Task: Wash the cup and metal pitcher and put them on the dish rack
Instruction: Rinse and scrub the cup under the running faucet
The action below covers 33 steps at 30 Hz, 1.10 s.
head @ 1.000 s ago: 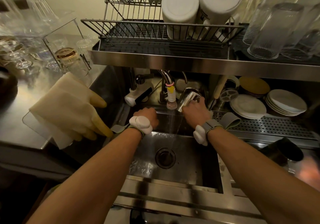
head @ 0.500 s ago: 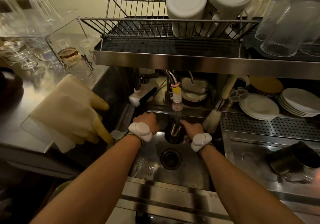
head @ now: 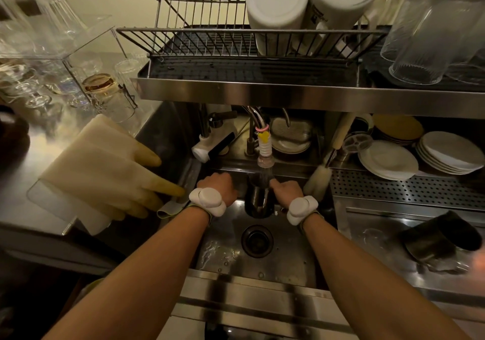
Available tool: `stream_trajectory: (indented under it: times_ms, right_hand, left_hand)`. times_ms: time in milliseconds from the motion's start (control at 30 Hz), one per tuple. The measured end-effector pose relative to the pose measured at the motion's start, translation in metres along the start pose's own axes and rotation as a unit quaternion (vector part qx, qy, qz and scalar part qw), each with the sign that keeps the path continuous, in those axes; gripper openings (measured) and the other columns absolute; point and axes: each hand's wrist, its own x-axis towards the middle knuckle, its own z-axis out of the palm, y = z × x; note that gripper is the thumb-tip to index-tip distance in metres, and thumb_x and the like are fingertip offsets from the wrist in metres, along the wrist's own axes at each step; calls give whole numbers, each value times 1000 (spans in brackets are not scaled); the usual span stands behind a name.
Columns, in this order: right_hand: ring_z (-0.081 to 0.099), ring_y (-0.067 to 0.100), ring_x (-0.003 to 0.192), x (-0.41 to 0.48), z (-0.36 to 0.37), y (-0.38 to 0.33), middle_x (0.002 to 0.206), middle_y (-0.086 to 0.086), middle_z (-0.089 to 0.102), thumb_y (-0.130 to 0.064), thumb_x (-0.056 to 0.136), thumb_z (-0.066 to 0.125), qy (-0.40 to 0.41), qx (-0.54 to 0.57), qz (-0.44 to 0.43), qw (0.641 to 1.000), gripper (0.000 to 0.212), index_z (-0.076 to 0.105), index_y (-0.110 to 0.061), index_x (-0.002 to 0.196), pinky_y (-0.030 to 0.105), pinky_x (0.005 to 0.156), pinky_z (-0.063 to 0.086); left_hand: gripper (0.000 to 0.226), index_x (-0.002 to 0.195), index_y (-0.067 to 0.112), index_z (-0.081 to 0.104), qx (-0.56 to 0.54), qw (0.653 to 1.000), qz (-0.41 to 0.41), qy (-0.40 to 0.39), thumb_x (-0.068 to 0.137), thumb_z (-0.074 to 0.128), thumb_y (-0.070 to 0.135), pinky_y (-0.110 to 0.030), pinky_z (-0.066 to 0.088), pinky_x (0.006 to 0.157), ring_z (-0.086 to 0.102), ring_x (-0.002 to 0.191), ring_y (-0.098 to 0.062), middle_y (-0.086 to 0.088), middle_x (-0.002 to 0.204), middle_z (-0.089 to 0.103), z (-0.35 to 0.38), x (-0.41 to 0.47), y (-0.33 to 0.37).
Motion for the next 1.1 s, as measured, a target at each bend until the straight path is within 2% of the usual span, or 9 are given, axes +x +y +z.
stream_trajectory:
  times_ms: [67, 233, 367, 467, 633, 733, 800, 933, 1100]
  right_hand:
    - [50, 23, 65, 0, -2, -1, 62, 5, 51, -37, 92, 50, 27, -3, 8, 1000, 46, 48, -10, 54, 28, 61, 35]
    - [46, 20, 59, 2, -3, -6, 59, 5, 49, -36, 92, 49, 14, -27, -16, 999, 47, 45, -12, 52, 28, 63, 36]
    - [43, 16, 55, 3, -4, -7, 58, 4, 47, -33, 92, 50, 15, -35, -31, 999, 46, 45, -11, 53, 27, 50, 30]
    - [47, 20, 61, 3, -2, -6, 61, 5, 50, -35, 93, 49, 36, -25, -24, 999, 46, 46, -11, 54, 27, 58, 33]
    - [51, 22, 65, 7, -5, -3, 67, 8, 54, -34, 92, 49, 27, -13, -35, 999, 44, 50, -10, 55, 28, 63, 36]
    - [48, 19, 59, 7, -7, -7, 63, 7, 52, -33, 93, 48, 18, -39, -51, 998, 45, 48, -8, 55, 28, 54, 32]
    - [46, 18, 57, 8, -7, -6, 59, 6, 50, -32, 92, 50, -11, -43, -56, 997, 46, 46, -10, 51, 29, 56, 33]
    - [51, 24, 71, 9, -10, -7, 65, 8, 53, -32, 92, 51, 40, -26, -34, 998, 45, 48, -9, 53, 29, 66, 35]
    - [45, 19, 58, 12, -11, -5, 60, 7, 49, -32, 91, 52, -23, -44, -41, 998, 46, 44, -10, 51, 29, 60, 33]
  left_hand:
    - [32, 109, 16, 67, 6, 1000, 1, 1, 86, 55, 34, -41, 54, 86, 65, 101, -33, -11, 113, 67, -1, -1, -1]
    - [31, 107, 15, 68, 3, 1000, 5, -3, 86, 55, 34, -40, 55, 84, 66, 97, -32, -10, 109, 68, -2, -3, 0]
    - [31, 108, 15, 67, 3, 1000, 2, 0, 87, 54, 34, -39, 54, 83, 65, 98, -32, -10, 111, 67, -1, -3, 1]
    - [32, 109, 16, 66, 7, 1000, -3, 2, 86, 54, 34, -39, 53, 85, 64, 101, -33, -11, 114, 66, 0, -2, 2]
    - [32, 109, 17, 66, 8, 1000, -2, 6, 86, 54, 35, -39, 53, 86, 64, 102, -33, -11, 115, 65, 0, 0, 8]
    - [32, 110, 16, 66, 9, 1000, -5, -1, 86, 55, 34, -39, 53, 86, 63, 103, -33, -11, 115, 65, 0, 0, 10]
    - [32, 109, 15, 66, 5, 1000, -6, -5, 86, 55, 34, -39, 53, 85, 64, 103, -33, -12, 115, 65, 1, 1, 10]
    - [33, 111, 15, 65, 8, 1000, -9, -5, 86, 55, 36, -40, 52, 86, 63, 105, -34, -13, 117, 64, 1, 2, 10]
    - [31, 106, 13, 66, 0, 1000, -8, 0, 86, 55, 34, -39, 52, 83, 64, 101, -35, -13, 113, 66, 1, 4, 10]
